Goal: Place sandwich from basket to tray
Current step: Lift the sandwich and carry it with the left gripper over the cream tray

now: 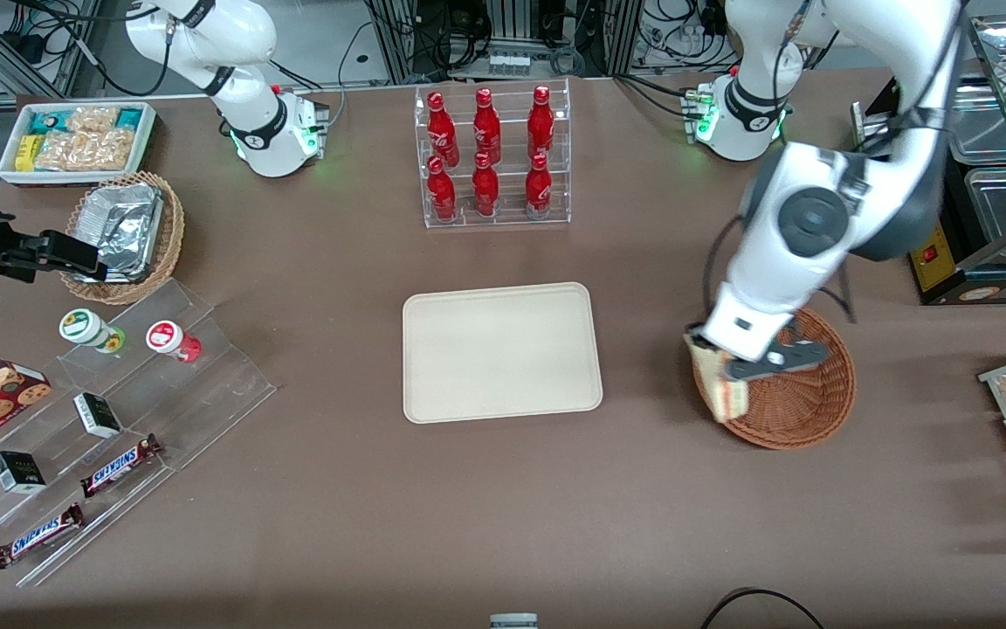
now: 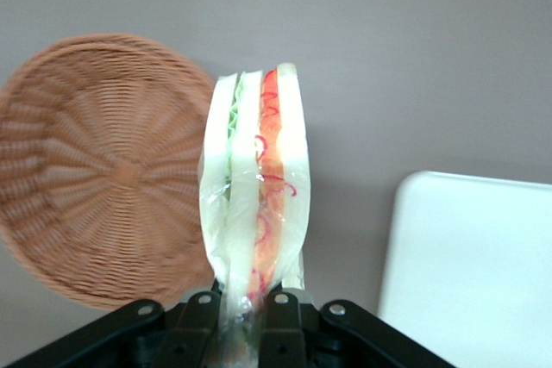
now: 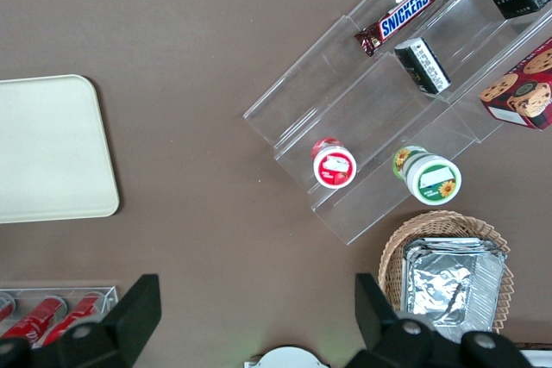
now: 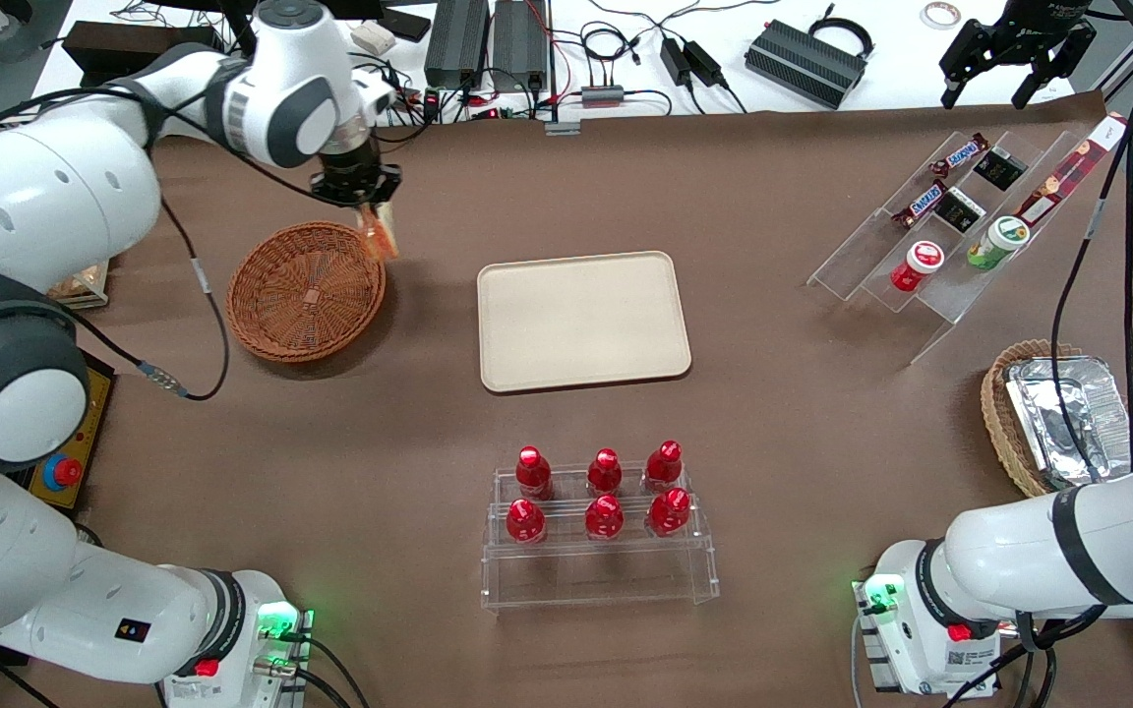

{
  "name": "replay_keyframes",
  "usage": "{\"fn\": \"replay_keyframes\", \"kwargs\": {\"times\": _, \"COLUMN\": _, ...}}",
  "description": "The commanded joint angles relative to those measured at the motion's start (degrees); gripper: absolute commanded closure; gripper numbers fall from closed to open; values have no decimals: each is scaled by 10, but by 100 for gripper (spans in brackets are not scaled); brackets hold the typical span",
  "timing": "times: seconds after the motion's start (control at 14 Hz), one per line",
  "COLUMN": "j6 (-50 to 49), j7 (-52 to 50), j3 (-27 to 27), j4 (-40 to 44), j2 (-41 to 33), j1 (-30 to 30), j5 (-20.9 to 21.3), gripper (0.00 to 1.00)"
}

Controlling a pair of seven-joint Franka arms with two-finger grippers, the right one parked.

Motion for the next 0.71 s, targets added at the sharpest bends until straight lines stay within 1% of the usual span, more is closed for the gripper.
{"fn": "replay_keyframes", "kwargs": {"times": 0.0, "j6": -13, "j7": -53, "j3": 6, "j4": 61, "j2": 54, "j1": -59, "j5": -15, "gripper": 100}}
{"fn": "replay_keyframes", "kwargs": {"times": 0.14, "j6": -12, "j7": -54, "j3": 6, "j4": 87, "j2": 89, "j1": -108, "j5": -15, "gripper": 100}}
{"fn": "replay_keyframes", "kwargs": {"times": 0.29, "j6": -10, "j7": -65, "j3": 6, "j4": 115, "j2": 124, "j1": -141, "j5": -15, "gripper": 100}}
{"fn": "replay_keyframes", "kwargs": {"times": 0.5, "j6": -7, "j7": -71, "j3": 4, "j4": 164, "j2": 179, "j1": -172, "j5": -16, "gripper": 100}}
{"fn": "replay_keyframes", "kwargs": {"times": 0.64, "j6": -6, "j7": -79, "j3": 4, "j4": 187, "j2": 209, "j1": -191, "j5": -27, "gripper": 100}}
